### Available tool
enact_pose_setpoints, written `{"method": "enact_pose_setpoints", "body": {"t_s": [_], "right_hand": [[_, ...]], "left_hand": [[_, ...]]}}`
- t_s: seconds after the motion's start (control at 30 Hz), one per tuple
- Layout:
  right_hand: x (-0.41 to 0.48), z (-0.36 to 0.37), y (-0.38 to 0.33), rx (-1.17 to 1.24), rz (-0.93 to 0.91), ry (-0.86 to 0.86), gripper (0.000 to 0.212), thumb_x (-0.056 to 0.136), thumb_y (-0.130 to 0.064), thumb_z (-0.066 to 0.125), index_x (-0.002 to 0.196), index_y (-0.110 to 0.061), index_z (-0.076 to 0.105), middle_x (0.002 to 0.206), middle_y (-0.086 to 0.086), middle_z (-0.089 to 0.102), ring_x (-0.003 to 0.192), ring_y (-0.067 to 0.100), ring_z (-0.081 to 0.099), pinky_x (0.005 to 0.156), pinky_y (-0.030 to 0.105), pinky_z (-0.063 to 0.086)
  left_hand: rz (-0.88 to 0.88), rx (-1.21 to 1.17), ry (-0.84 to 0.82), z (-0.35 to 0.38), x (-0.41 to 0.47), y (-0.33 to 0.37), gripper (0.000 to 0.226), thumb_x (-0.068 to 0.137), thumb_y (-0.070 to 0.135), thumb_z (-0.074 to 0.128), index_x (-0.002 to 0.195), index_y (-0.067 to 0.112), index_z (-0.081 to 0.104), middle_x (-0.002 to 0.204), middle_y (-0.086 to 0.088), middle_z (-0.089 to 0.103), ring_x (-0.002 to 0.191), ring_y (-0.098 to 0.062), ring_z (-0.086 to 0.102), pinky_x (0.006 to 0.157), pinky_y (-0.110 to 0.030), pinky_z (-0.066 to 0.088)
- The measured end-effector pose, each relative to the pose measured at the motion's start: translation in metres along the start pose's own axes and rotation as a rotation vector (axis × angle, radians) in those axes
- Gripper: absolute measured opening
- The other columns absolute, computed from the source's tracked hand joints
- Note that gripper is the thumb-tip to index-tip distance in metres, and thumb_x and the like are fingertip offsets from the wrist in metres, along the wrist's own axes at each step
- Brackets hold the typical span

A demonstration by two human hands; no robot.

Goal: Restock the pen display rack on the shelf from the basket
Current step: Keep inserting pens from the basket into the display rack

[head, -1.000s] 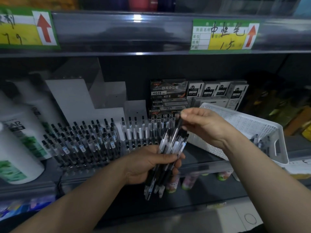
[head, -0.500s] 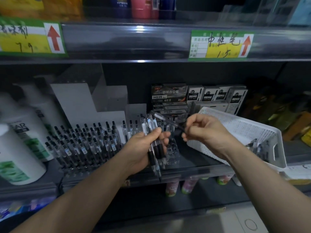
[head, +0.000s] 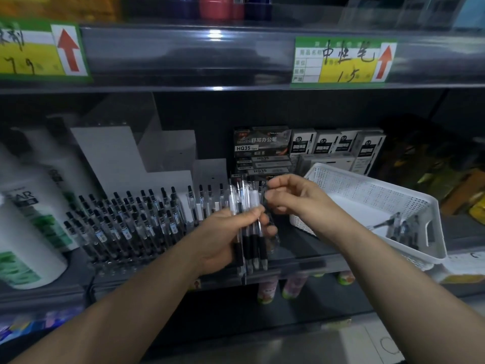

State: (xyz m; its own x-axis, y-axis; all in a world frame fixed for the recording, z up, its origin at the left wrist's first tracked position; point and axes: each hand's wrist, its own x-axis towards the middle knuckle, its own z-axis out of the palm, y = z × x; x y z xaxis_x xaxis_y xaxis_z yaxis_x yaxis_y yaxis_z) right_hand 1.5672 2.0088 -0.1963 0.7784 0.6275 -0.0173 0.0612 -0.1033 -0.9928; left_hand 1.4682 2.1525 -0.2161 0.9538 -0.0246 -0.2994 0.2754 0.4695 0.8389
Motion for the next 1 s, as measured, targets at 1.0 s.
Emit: {"method": "enact_pose_setpoints", "body": {"t_s": [1.0], "right_hand": [[0.013, -0.006, -0.013, 0.477, 0.094, 0.165, 0.012, 0.088, 0.000, 0.057, 0.086, -0.010, 0.063, 0.062, -0.002, 0.056, 0.056, 0.008, 0.048, 0.049, 0.018, 0.047]], "left_hand": [[-0.196, 0.134, -0.235, -0.018, -0.012, -0.018, 0.023, 0.088, 0.018, 0.062, 0.105, 0.004, 0.063, 0.084, -0.006, 0.065, 0.071, -0.017, 0.063, 0.061, -0.032, 0.055]]}}
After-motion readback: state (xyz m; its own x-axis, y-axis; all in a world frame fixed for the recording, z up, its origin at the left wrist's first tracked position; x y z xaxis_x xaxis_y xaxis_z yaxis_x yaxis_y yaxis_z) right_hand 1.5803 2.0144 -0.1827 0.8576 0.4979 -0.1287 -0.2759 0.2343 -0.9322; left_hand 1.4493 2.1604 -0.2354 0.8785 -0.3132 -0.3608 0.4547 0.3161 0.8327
